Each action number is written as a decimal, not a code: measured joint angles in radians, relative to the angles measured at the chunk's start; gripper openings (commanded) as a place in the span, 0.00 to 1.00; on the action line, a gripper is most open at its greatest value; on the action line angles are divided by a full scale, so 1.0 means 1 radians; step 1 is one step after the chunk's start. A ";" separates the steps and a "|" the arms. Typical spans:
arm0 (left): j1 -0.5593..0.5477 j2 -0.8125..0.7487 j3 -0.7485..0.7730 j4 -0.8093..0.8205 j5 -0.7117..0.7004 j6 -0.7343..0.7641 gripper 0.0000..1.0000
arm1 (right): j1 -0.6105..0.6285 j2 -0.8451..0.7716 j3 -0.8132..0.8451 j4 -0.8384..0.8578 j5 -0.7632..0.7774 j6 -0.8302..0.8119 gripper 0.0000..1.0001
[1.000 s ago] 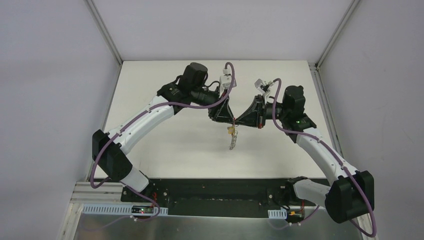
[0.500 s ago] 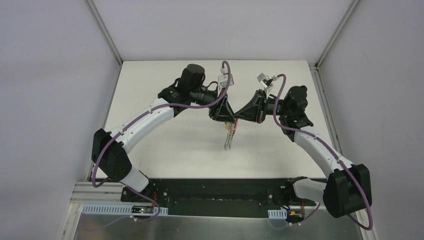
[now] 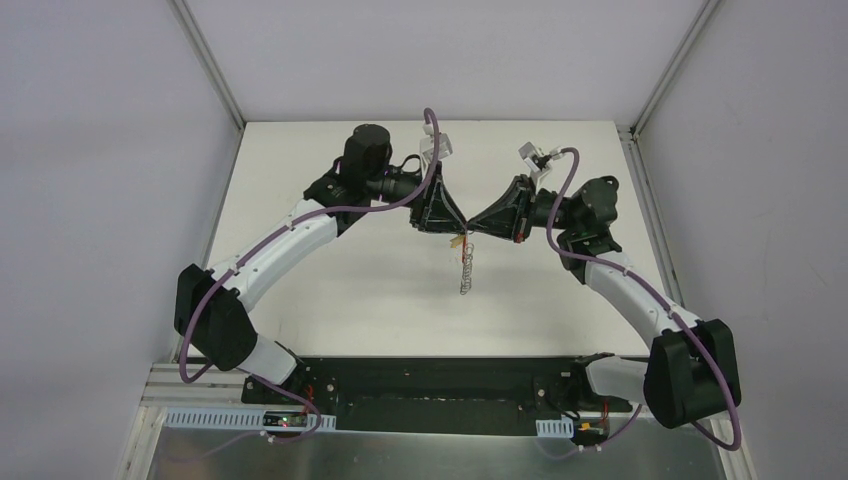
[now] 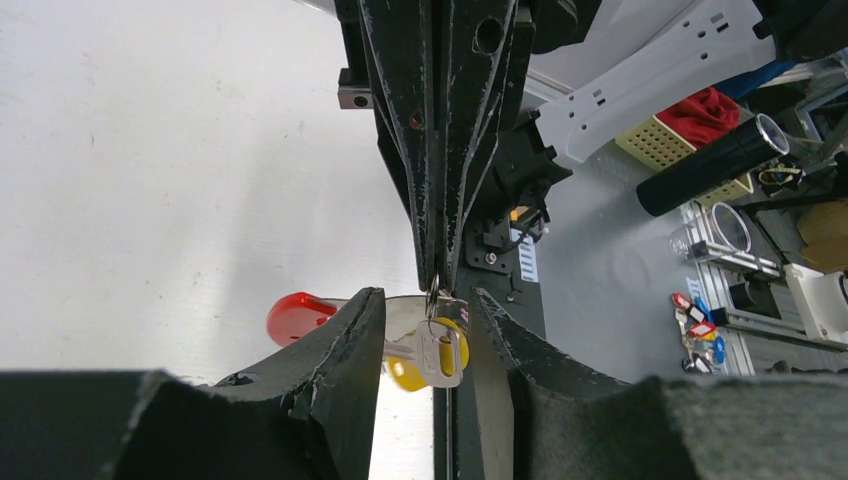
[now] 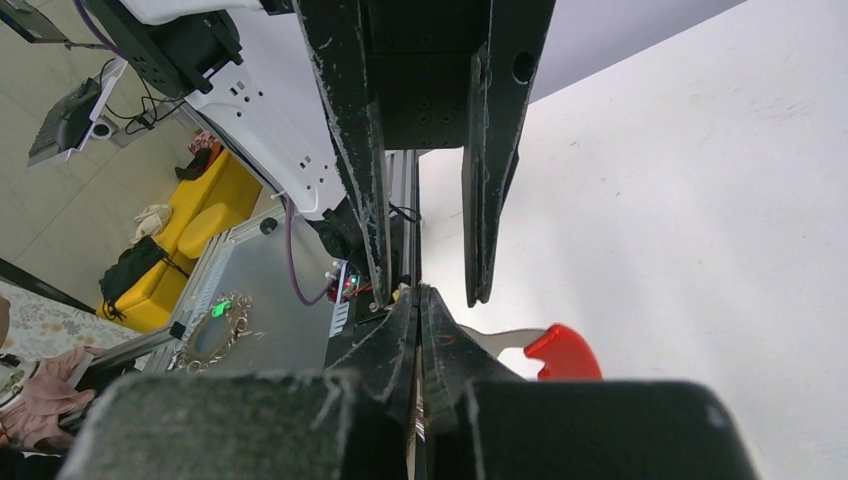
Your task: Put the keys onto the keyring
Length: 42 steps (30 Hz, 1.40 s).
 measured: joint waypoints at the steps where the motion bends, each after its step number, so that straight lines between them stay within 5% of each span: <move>1: 0.004 0.000 -0.002 0.012 0.001 -0.010 0.33 | 0.000 0.002 -0.002 0.015 0.002 0.008 0.00; 42: 0.010 0.030 -0.043 0.126 0.034 -0.148 0.00 | -0.013 0.004 -0.079 0.180 0.072 0.098 0.00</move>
